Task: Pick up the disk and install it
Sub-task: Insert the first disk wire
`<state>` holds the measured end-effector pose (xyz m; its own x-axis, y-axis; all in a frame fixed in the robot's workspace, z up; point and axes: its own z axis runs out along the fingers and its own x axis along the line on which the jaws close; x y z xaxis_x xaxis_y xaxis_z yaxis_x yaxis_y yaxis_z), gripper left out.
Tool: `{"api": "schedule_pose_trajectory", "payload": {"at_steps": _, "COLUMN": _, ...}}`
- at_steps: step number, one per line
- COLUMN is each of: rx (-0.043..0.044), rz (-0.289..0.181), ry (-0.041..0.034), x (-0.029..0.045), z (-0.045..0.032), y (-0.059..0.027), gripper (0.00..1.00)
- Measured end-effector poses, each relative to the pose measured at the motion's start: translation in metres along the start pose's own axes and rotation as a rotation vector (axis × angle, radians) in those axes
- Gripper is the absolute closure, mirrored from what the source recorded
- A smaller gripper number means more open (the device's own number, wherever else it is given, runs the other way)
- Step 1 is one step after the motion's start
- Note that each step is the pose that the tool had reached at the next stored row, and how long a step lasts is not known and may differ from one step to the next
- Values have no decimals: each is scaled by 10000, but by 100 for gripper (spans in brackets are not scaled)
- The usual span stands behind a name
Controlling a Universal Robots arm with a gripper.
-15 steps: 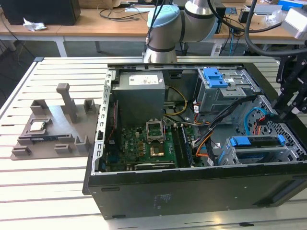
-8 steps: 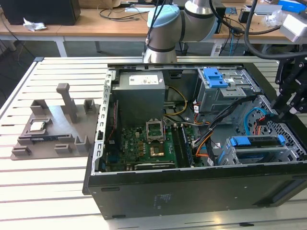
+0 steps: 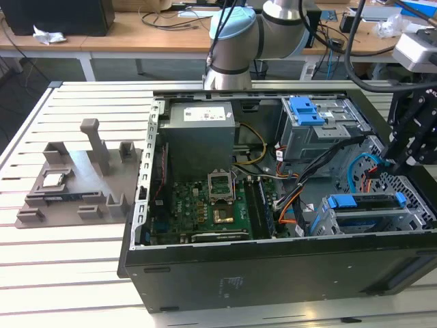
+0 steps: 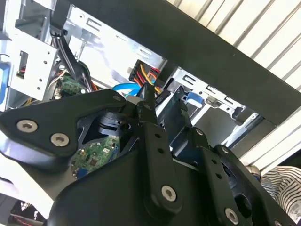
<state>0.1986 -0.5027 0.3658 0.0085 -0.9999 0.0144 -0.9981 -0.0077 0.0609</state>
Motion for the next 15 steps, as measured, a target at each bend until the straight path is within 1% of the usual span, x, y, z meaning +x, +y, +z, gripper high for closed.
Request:
{"api": "schedule_pose_trajectory", "payload": {"at_steps": 3, "rx": 0, "rz": 4, "ry": 49, "x": 0, "z": 43, "y": -3, "gripper": 64}}
{"api": "schedule_pose_trajectory", "payload": {"at_steps": 4, "rx": 0, "rz": 5, "ry": 63, "x": 0, "z": 43, "y": -3, "gripper": 64}}
{"api": "schedule_pose_trajectory", "payload": {"at_steps": 6, "rx": 0, "rz": 4, "ry": 62, "x": 0, "z": 44, "y": -4, "gripper": 64}}
{"api": "schedule_pose_trajectory", "payload": {"at_steps": 7, "rx": -1, "rz": 5, "ry": 63, "x": 0, "z": 44, "y": -4, "gripper": 65}}
{"api": "schedule_pose_trajectory", "payload": {"at_steps": 8, "rx": 0, "rz": 4, "ry": 62, "x": 0, "z": 44, "y": -4, "gripper": 72}}
{"api": "schedule_pose_trajectory", "payload": {"at_steps": 9, "rx": 0, "rz": 5, "ry": 62, "x": 0, "z": 44, "y": -4, "gripper": 72}}
{"api": "schedule_pose_trajectory", "payload": {"at_steps": 10, "rx": -1, "rz": 4, "ry": 62, "x": 0, "z": 44, "y": -5, "gripper": 83}}
{"api": "schedule_pose_trajectory", "payload": {"at_steps": 15, "rx": -1, "rz": 5, "ry": 62, "x": 4, "z": 44, "y": -6, "gripper": 83}}
